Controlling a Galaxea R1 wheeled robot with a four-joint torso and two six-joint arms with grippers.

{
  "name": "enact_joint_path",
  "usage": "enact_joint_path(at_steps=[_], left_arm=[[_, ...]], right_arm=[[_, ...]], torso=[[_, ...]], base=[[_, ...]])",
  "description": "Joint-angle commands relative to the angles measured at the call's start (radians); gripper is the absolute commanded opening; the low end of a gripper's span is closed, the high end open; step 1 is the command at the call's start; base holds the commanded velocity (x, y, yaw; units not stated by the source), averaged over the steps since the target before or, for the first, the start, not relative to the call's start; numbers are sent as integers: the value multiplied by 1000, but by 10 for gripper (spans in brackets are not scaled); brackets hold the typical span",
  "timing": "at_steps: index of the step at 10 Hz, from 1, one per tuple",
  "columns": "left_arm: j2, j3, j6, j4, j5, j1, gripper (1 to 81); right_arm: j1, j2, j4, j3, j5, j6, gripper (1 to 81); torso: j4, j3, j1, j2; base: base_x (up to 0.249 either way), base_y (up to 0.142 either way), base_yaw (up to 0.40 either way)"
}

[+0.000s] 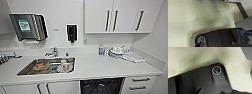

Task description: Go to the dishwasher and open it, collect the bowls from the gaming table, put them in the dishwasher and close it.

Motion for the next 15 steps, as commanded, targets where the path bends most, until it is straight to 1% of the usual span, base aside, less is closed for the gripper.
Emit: enact_joint_path(at_steps=[1,2,5,6,7,8,10,11,13,15], left_arm=[[108,-140,0,-30,51,-12,811],[136,-171,0,-38,51,-12,811],[301,-416,0,-59,51,-12,811],[357,-502,0,-76,51,-12,811],[412,-583,0,-76,51,-12,811],[442,-623,1,-76,51,-12,811],[481,-663,1,-78,58,-12,811],[495,-683,1,-99,83,-13,811],[504,-702,1,-116,83,-16,811],[504,-705,3,-116,83,-18,811]], right_arm=[[23,57,68,-103,2,-127,811],[22,69,78,-121,6,-157,811],[29,60,67,-99,-8,-173,811],[27,69,69,-105,-13,-190,811],[22,71,73,-105,-11,-204,811],[21,72,73,-101,-11,-204,811],[27,83,76,-105,-11,-200,811],[30,85,76,-104,-11,-196,811],[29,89,75,-102,-11,-201,811],[24,102,73,-104,-11,-203,811]], torso=[[0,0,0,0],[0,0,0,0],[0,0,0,0],[0,0,0,0],[0,0,0,0],[0,0,0,0],[0,0,0,0],[0,1,0,0],[0,1,0,0],[0,1,0,0]], base=[[0,0,0],[0,0,0],[0,0,0],[0,0,0],[0,0,0],[0,0,0],[0,0,0],[0,0,0],[0,0,0],[0,0,0]])
